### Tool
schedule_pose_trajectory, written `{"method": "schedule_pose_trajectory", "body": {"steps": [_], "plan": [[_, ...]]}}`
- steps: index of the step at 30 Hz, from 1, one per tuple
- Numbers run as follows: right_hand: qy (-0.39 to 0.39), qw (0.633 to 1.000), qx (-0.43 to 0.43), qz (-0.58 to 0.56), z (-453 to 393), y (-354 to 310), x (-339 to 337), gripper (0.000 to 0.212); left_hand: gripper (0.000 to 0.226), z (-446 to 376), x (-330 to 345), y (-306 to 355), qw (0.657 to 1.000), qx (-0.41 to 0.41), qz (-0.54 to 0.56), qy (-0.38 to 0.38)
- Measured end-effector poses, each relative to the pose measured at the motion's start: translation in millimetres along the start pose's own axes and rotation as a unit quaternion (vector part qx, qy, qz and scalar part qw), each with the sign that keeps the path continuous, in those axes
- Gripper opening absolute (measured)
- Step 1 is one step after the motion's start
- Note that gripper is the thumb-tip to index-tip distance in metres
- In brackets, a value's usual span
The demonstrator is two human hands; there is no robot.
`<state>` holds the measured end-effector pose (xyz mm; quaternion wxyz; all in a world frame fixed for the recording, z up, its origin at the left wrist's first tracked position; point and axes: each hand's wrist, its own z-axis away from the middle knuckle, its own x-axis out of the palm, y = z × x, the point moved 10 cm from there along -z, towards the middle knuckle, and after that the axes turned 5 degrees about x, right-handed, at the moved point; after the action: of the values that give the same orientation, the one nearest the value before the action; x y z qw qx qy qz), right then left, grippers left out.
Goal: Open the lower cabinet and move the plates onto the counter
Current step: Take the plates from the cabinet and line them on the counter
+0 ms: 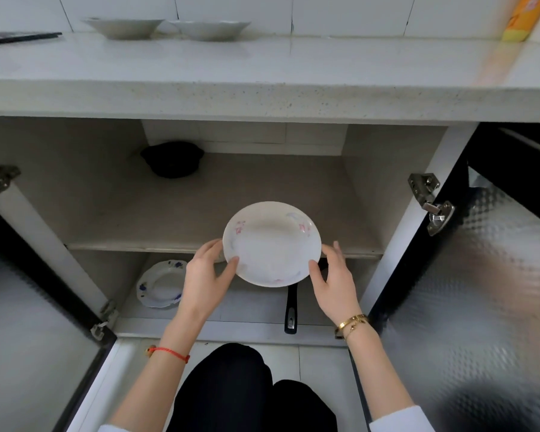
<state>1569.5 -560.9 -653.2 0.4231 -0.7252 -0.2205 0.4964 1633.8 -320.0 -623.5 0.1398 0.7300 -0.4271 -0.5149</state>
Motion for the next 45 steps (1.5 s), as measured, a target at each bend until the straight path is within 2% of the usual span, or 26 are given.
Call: {"method": "schedule_pose_trajectory", "body": {"steps": [13, 16, 20, 29, 37, 41, 45], "plan": [[-0.006, 1.0, 0.028, -0.001, 16, 8, 13, 0.037, 0.038, 18, -4, -21, 0.999, -0.019, 0.046, 0.017], [0.003, 1.0, 0.008, 0.003, 14, -2, 14, 0.037, 0.039, 15, -9, -25, 0.998, -0.026, 0.057, 0.016], [-0.004, 1.0, 0.024, 0.008, 14, -26, 8, 0.037, 0.039, 9, -24, -17, 0.996, -0.056, 0.069, -0.005], [-0.032, 0.997, 0.071, 0.001, 44, -102, -45, 0.035, 0.038, 25, -90, 50, 0.985, -0.141, 0.087, -0.04], [-0.077, 0.993, 0.088, 0.013, 91, -198, -109, 0.036, 0.043, 45, -188, 137, 0.976, -0.198, 0.072, -0.058], [-0.093, 0.99, 0.107, 0.004, 103, -254, -147, 0.038, 0.043, 35, -243, 189, 0.976, -0.199, 0.074, -0.049], [-0.088, 0.993, 0.083, -0.002, 97, -319, -191, 0.037, 0.039, 4, -290, 239, 0.981, -0.175, 0.077, -0.04]]}}
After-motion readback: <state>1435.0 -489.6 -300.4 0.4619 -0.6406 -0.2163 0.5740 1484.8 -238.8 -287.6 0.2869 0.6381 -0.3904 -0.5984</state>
